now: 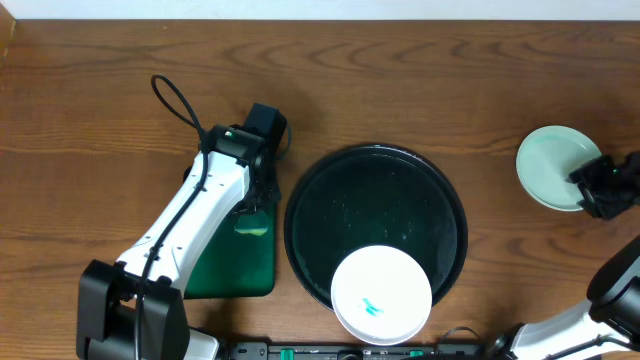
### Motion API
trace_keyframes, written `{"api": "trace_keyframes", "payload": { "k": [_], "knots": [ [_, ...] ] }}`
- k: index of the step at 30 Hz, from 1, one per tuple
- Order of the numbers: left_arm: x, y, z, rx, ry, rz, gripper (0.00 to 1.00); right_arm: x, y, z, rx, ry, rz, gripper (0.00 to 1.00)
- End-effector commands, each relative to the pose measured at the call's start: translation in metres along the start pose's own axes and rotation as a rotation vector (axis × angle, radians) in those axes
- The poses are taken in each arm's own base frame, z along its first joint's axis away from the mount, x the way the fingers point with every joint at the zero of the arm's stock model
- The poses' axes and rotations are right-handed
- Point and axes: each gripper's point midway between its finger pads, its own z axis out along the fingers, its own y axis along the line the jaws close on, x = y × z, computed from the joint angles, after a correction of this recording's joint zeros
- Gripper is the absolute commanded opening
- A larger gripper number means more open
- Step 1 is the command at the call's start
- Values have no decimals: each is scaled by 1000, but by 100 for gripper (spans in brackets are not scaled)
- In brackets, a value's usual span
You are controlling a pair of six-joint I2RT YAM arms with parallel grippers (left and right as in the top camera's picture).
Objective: Clean dirty plates on tray and stack at the side
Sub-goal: 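Carry the plate right and stack it on the cleaned plate, then move the right gripper back to the white plate on the black tray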
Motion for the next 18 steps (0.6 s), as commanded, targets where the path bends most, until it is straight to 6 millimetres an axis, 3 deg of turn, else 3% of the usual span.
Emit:
{"api": "trace_keyframes", "payload": {
  "k": [1, 3, 8, 9, 11, 13, 17, 18],
  "knots": [
    [1, 2, 4, -10, 9, 12, 7, -3, 39, -37, -75, -74, -154, 55],
    [1, 2, 4, -10, 9, 12, 7, 6, 58, -60, -101, -111, -261, 66],
    [1, 2, 4, -10, 9, 12, 7, 51, 102, -117, -186, -179, -436, 66],
    [1, 2, 4, -10, 9, 12, 7, 65, 108, -127, -200, -183, -468, 63],
    [1, 2, 4, -10, 9, 12, 7, 92, 116, -144, -220, -180, -529, 39],
    [1, 2, 4, -10, 9, 12, 7, 123, 122, -158, -251, -151, -592, 31],
    [1, 2, 4, -9, 8, 12, 7, 183, 123, -166, -302, 2, -686, 46],
    [1, 2, 4, -9, 7, 12, 7, 198, 122, -166, -310, 46, -716, 61]
  ]
}}
